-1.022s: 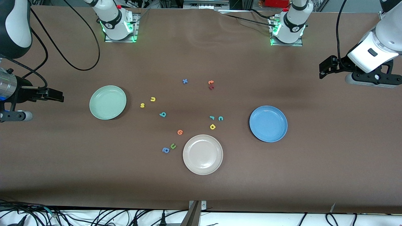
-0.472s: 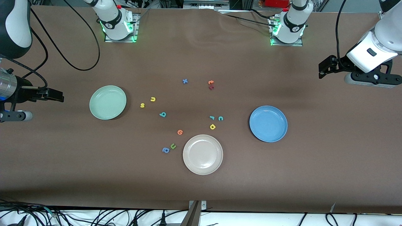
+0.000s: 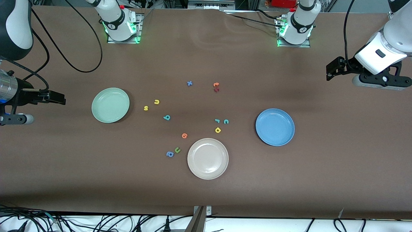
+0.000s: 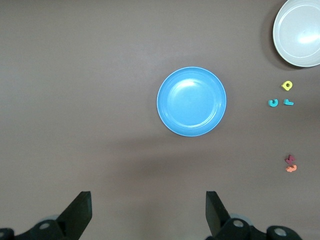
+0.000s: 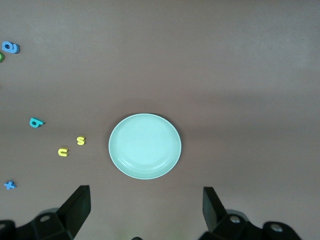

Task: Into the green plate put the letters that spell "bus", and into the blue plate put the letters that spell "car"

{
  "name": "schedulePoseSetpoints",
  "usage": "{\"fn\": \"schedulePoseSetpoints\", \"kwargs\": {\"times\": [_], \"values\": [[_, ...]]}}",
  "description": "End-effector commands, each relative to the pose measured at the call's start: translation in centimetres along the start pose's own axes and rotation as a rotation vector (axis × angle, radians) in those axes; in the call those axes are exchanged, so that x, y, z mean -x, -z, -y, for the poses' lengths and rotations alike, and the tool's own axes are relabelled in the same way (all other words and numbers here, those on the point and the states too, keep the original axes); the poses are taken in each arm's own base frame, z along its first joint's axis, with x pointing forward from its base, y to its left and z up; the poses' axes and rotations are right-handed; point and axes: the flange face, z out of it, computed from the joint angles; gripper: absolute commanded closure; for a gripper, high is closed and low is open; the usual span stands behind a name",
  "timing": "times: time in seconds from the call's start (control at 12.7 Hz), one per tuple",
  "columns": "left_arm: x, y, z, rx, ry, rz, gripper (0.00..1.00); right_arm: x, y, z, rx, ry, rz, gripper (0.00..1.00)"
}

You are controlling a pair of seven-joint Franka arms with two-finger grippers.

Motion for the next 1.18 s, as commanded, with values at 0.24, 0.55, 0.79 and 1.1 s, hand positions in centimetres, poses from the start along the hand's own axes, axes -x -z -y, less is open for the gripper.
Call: {"fn": "schedulePoseSetpoints", "kwargs": {"times": [0.24, 0.55, 0.79, 1.1], "values": [[0.32, 0.74, -0.17, -0.009, -0.004, 0.005, 0.00, 0.84, 0.15, 0.25, -0.006, -0.009, 0.001, 0.01], [0.33, 0.74, -0.34, -0.009, -0.005, 0.005, 0.00, 0.83, 0.03, 0.25, -0.005, -0.007, 0.005, 0.01], [0.33, 0.74, -0.27, -0.007, -0.004, 0.005, 0.00, 0.79, -0.44, 0.25, -0.004, -0.010, 0.017, 0.01], [0.35, 0.73, -0.34, -0.009, -0.007, 0.007, 0.00, 0.73, -0.61, 0.26, -0.004, -0.012, 0.017, 0.01]]}}
